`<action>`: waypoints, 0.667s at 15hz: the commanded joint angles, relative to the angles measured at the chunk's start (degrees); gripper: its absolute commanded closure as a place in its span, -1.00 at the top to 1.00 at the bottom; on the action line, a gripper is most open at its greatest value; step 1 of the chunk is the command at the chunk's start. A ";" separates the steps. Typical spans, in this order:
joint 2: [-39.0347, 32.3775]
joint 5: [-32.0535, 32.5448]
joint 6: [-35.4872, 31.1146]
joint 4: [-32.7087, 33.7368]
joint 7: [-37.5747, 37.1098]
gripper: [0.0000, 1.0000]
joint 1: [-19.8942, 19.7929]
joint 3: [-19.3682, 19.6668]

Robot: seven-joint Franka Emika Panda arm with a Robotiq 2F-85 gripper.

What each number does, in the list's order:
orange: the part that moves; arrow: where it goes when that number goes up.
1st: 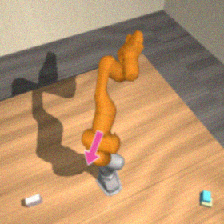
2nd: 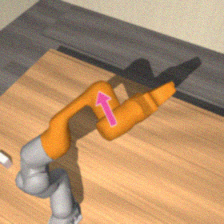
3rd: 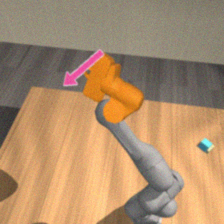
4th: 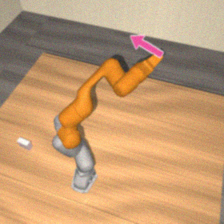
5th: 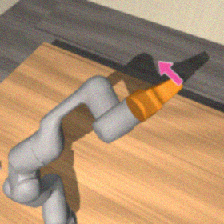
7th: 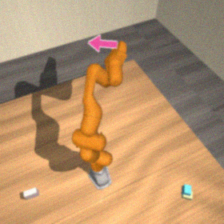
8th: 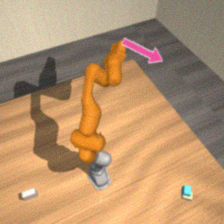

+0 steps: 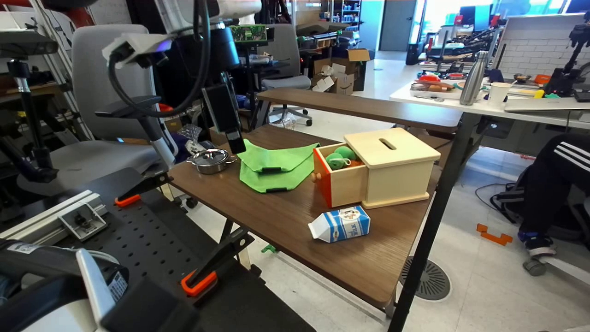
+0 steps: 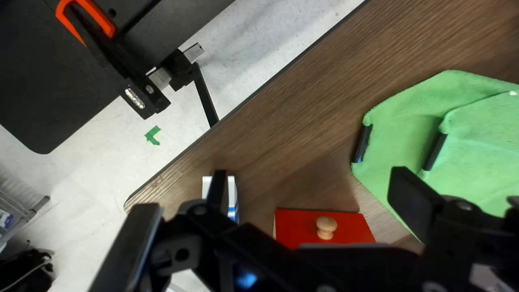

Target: Close the drawer

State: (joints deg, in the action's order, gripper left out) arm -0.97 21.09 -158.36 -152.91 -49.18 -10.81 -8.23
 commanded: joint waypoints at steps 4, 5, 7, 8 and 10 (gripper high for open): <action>-15.89 12.37 -1.61 12.22 -12.47 1.00 1.22 3.79; -18.11 13.37 -1.90 13.94 -13.66 1.00 1.50 4.30; -21.86 14.28 -2.30 16.98 -15.22 1.00 2.00 4.94; -23.14 10.14 -3.39 17.92 -12.52 1.00 8.36 10.83; -26.33 7.78 -5.25 20.34 -11.76 1.00 11.22 13.59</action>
State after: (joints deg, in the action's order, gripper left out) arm -22.34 32.16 -160.48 -136.68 -61.93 -5.91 -0.37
